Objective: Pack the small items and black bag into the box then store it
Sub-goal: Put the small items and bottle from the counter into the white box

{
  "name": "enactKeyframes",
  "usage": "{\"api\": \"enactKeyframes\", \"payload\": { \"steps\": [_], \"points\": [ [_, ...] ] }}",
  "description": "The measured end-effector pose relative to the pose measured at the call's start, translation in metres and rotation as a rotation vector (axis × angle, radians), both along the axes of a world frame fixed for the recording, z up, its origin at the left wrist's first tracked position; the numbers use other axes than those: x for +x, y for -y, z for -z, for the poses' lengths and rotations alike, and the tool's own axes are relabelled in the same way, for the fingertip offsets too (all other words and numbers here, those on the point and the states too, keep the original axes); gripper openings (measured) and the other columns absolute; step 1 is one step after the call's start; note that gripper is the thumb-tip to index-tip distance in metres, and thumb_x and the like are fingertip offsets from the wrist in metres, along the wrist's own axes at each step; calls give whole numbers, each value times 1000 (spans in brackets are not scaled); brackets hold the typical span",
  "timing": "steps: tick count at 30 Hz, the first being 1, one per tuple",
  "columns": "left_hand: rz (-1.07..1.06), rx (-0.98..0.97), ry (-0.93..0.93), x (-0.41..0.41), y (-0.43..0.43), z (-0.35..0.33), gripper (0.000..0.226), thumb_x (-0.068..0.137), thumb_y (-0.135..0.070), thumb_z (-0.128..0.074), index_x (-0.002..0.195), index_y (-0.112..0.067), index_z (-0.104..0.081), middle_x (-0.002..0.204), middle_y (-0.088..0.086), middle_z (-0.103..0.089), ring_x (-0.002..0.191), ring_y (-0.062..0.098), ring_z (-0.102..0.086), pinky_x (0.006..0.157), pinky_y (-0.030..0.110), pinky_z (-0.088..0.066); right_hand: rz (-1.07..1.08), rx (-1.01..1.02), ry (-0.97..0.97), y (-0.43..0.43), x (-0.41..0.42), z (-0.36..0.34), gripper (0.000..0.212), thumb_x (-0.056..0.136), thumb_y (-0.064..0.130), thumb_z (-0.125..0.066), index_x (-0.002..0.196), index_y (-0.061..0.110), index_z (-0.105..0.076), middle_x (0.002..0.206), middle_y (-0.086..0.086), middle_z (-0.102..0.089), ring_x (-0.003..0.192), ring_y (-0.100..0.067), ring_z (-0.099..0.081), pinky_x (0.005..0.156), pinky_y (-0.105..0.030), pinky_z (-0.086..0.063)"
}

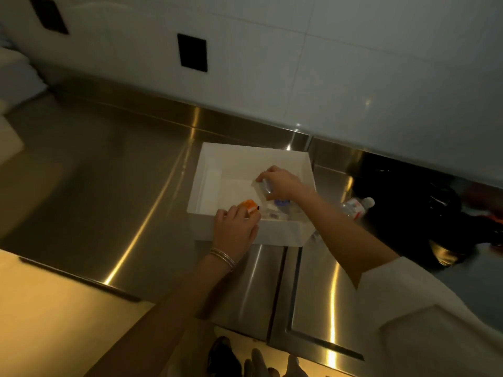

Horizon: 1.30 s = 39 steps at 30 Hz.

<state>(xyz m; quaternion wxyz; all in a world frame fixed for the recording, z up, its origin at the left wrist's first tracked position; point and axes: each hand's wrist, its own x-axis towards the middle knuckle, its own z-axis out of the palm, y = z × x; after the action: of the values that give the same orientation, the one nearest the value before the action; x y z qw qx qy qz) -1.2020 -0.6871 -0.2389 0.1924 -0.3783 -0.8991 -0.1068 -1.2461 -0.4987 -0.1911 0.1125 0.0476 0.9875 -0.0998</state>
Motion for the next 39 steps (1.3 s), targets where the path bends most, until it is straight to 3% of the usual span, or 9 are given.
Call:
{"api": "enactKeyframes", "payload": {
  "steps": [6,11,17,20,24,27,31,39],
  "points": [
    [43,42,-51,-2,-3,2,19,78,-32,-47,89,-24,-61,81,3,-63,72,21,-57,65,30,-36,62,-75,63,-1,-7,35,54,77,20,-69,128,25,-50,131,-11,-47,114,-28,-50,96,-38,-43],
    [72,57,-26,-1,-8,6,16,78,-33,-51,92,-25,-56,84,2,-63,75,21,-57,65,30,-38,126,-135,47,-14,3,23,68,74,24,-73,135,27,-42,138,-7,-39,123,-28,-43,100,-40,-39],
    [68,32,-13,0,-13,1,20,80,-34,-47,91,-22,-58,87,5,-64,76,23,-57,66,31,-38,184,-190,-123,-34,45,-14,61,79,10,-69,134,24,-45,148,-8,-32,133,-25,-36,107,-38,-34],
    [58,32,-3,2,-18,-1,16,74,-26,-68,86,-17,-62,82,7,-63,72,25,-57,64,31,-39,268,-227,-265,-48,86,-26,59,79,11,-69,132,23,-47,146,-10,-34,132,-24,-36,107,-32,-33],
    [35,28,62,6,-19,-1,21,72,-21,-73,88,-13,-64,82,11,-62,73,29,-57,67,35,-39,414,-240,-388,-76,157,-18,55,80,10,-69,130,21,-49,139,-8,-40,127,-20,-41,101,-28,-36],
    [7,16,79,9,-25,-4,21,72,-19,-73,90,-12,-64,82,13,-62,74,31,-56,66,37,-39,537,-212,-323,-105,205,3,53,79,9,-70,128,14,-51,134,-14,-44,123,-26,-44,99,-25,-34],
    [-43,-30,92,14,-33,-4,20,75,-20,-70,92,-12,-62,82,14,-62,76,32,-56,68,38,-38,695,-180,-92,-136,243,35,57,77,7,-70,130,8,-49,132,-19,-44,118,-32,-48,100,-33,-37],
    [-89,-58,86,17,-36,-6,20,78,-20,-68,95,-9,-62,82,16,-62,76,34,-55,69,39,-38,707,-204,-2,-152,245,74,61,76,7,-69,132,12,-46,123,-19,-50,114,-34,-52,96,-40,-44]
  ]
}}
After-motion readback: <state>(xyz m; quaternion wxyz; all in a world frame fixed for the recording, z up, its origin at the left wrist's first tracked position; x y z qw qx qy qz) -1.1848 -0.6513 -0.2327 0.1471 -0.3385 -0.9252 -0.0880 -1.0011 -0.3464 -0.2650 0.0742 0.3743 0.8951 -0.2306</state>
